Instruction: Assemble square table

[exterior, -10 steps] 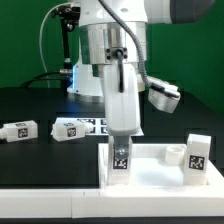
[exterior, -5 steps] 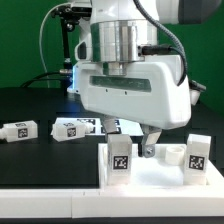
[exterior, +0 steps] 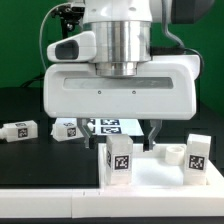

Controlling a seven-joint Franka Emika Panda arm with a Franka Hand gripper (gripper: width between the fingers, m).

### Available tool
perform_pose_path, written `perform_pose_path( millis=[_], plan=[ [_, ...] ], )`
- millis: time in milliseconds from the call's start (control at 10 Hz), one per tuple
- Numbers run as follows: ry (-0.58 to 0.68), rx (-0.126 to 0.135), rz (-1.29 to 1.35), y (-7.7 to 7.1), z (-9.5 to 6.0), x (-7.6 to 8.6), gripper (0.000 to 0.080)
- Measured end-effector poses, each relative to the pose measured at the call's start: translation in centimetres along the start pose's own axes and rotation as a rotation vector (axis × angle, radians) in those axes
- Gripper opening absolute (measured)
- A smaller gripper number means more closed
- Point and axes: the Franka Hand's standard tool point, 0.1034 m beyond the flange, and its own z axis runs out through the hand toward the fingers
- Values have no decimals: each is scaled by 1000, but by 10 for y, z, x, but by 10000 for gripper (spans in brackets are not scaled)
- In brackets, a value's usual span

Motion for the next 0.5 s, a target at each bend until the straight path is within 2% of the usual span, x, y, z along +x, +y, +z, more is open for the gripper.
perform_pose_path(
  millis=[100, 300, 400, 500],
  plan=[
    [-1, 1, 5, 0, 1, 0, 649],
    [-1, 0, 27, 1, 1, 0, 388],
    [-1, 1, 63, 1, 1, 0, 283],
    [-1, 3, 162, 0, 1, 0, 283]
  ],
)
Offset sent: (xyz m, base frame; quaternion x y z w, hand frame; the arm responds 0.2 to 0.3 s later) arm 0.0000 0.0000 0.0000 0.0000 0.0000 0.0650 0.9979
